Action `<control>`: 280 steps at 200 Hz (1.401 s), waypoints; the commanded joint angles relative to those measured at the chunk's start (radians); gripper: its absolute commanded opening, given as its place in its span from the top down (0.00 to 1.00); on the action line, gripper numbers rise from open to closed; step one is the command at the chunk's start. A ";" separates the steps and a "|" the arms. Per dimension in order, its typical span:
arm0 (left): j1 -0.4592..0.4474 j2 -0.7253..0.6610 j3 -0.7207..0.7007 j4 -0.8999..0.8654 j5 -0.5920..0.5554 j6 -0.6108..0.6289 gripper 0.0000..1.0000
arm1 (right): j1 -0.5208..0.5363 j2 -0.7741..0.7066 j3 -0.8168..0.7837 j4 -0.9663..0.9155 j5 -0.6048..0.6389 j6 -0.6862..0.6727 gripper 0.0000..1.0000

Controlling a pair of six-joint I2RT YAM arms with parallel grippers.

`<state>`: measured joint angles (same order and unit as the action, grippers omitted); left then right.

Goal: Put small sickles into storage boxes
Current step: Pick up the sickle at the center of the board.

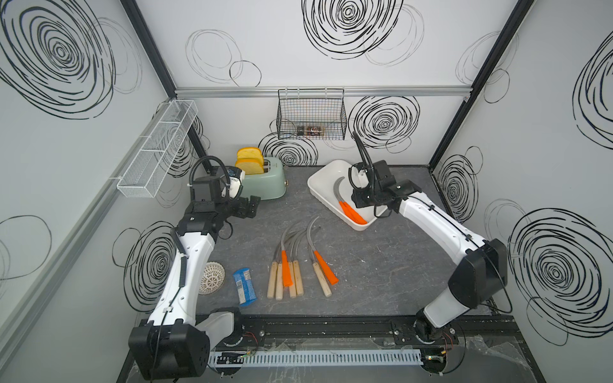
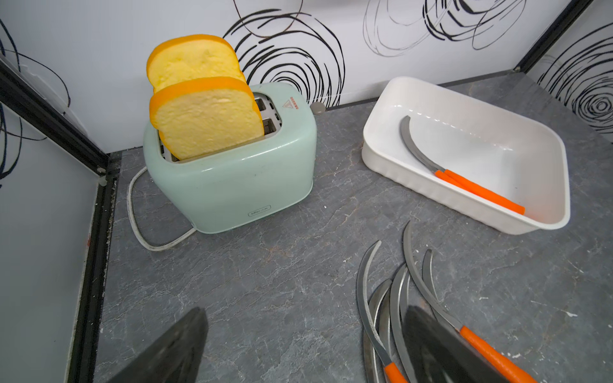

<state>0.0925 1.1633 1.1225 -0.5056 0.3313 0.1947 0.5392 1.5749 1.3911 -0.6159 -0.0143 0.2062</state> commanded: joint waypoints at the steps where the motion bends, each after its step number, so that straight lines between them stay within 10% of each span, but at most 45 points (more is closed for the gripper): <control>1: -0.010 -0.014 0.006 -0.040 -0.006 0.048 0.04 | 0.129 -0.059 -0.128 0.038 -0.122 0.045 0.61; 82: -0.025 -0.033 0.007 -0.103 -0.040 0.026 0.04 | 0.392 -0.294 -0.421 0.172 -0.077 0.256 0.62; 280: -0.091 -0.057 -0.074 -0.055 -0.062 0.058 0.04 | 0.579 -0.063 -0.404 0.093 0.111 0.406 0.60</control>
<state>0.0074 1.0985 1.0470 -0.6044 0.2680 0.2554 1.1339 1.4776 0.9497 -0.4850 0.0391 0.5838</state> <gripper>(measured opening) 0.962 0.400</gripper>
